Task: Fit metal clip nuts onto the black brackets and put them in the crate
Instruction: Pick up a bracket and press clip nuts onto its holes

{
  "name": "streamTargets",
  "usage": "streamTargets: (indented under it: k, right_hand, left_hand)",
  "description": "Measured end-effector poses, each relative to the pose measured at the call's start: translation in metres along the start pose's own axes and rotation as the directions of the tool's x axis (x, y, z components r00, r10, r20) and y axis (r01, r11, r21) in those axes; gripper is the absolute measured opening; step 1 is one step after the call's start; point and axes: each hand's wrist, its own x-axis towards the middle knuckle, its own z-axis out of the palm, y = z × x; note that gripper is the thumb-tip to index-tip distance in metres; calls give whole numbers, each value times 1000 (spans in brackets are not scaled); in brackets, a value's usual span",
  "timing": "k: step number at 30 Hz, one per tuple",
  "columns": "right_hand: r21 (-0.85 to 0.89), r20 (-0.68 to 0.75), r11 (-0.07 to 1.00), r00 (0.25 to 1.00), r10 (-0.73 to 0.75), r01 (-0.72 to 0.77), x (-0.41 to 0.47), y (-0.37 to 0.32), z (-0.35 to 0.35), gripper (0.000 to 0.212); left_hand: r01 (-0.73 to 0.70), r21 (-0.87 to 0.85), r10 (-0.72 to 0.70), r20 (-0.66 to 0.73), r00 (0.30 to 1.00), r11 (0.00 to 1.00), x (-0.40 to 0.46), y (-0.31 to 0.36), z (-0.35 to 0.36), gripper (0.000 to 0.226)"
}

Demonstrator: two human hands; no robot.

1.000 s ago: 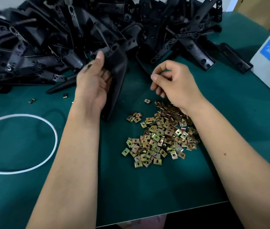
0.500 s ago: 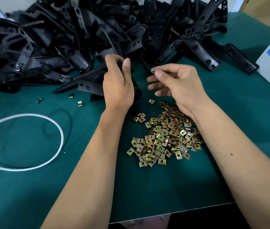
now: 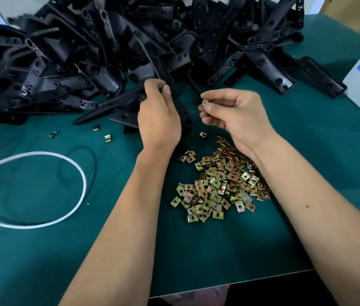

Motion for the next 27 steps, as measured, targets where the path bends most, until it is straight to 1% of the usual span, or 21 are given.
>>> streamTargets:
  k: [2, 6, 9, 13, 16, 19, 24, 27]
  right_hand:
    - [-26, 12, 1000, 1000, -4, 4, 0, 0, 0, 23]
    - [-76, 4, 997, 1000, -8, 8, 0, 1, 1, 26]
    - [-116, -18, 993, 1000, -24, 22, 0, 2, 2, 21]
    - [-182, -34, 981, 997, -68, 60, 0, 3, 3, 16]
    - [-211, -31, 975, 996, -85, 77, 1, 4, 2, 18]
    - [-160, -4, 984, 997, -76, 75, 0, 3, 4, 18]
    - [-19, 34, 1000, 999, 24, -24, 0, 3, 4, 20]
    - [31, 71, 998, 997, 43, -45, 0, 1, 3, 21]
  left_hand:
    - [-10, -74, 8, -17, 1000, 997, 0, 1, -2, 26]
    - [-77, -158, 75, -15, 997, 985, 0, 5, -6, 28]
    - [-132, -206, 135, 3, 991, 970, -1, 7, -6, 25]
    - [-172, -212, 182, 26, 983, 962, -1, 7, -5, 22]
    - [-173, -213, 185, 37, 982, 962, -1, 4, -4, 21]
    - [-182, -209, 194, 40, 980, 961, -1, 5, -5, 22]
    - [-190, -189, 203, 50, 978, 963, -2, 8, -5, 23]
    - [-188, -186, 201, 51, 978, 964, -3, 8, -5, 22]
